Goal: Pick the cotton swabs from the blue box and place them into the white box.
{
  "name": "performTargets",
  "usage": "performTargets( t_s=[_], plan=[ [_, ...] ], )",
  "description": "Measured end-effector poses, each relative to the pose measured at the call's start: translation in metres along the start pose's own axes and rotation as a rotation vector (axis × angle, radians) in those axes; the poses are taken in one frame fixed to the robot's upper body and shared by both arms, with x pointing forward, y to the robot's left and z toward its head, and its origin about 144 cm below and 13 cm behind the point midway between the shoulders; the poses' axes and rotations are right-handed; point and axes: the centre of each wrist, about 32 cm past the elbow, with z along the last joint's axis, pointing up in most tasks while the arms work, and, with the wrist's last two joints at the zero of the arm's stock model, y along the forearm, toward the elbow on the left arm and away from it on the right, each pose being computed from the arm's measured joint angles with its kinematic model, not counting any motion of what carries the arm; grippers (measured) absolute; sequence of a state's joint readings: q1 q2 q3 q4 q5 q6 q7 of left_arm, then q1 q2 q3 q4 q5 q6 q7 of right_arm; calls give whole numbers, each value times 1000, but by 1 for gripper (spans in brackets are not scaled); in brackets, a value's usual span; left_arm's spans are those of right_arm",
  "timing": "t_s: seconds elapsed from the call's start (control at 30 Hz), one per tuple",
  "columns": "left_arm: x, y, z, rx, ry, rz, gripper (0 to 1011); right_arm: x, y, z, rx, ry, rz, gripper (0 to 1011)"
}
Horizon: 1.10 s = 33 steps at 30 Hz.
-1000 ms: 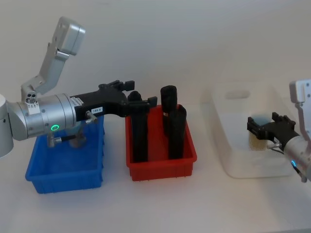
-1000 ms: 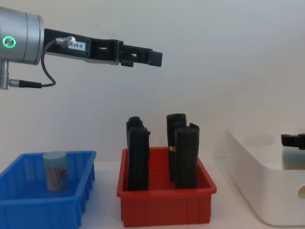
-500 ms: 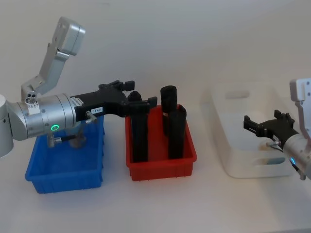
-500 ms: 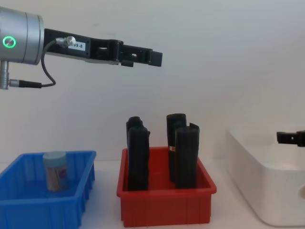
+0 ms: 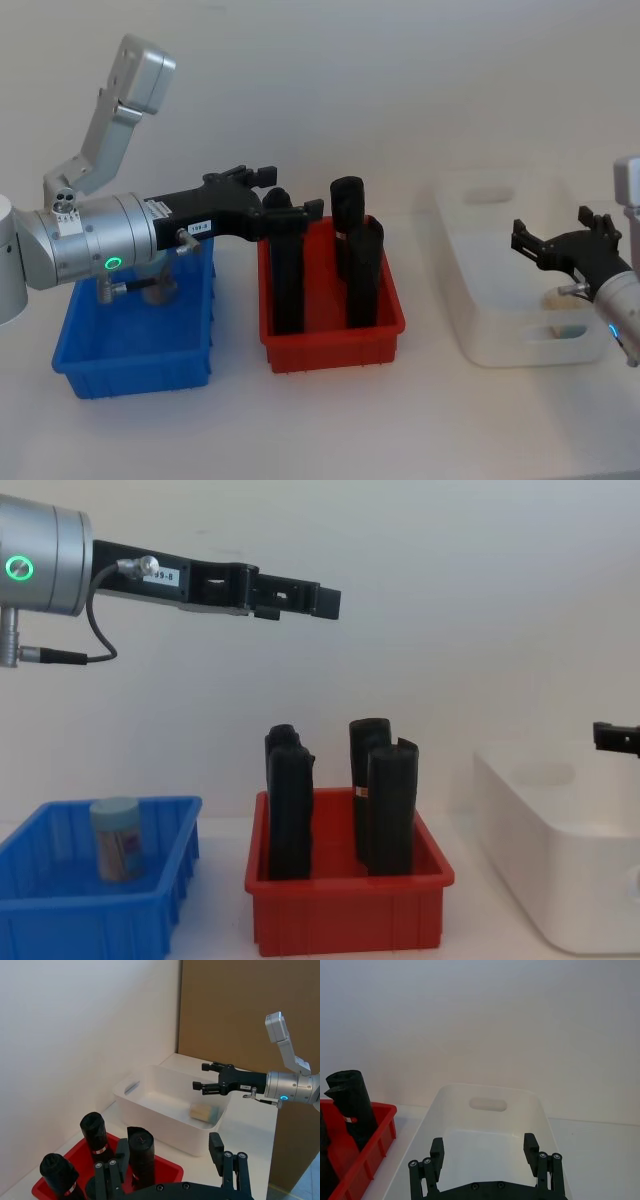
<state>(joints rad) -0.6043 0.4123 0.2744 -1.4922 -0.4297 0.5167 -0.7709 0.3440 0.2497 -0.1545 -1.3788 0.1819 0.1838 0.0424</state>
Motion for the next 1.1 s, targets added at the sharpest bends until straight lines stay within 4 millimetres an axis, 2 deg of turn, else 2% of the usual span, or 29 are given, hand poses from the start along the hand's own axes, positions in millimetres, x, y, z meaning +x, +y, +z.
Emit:
performTargets(
  t_s=[0.37,1.1],
  plan=[
    [-4,-2,-7,1,-11,26,1004,-3,-7,-2,12,0,11,1001],
    [-43,-20,-61,-26,-122,249,1004,-29,-64,-17,96,23,129,1001]
  ],
)
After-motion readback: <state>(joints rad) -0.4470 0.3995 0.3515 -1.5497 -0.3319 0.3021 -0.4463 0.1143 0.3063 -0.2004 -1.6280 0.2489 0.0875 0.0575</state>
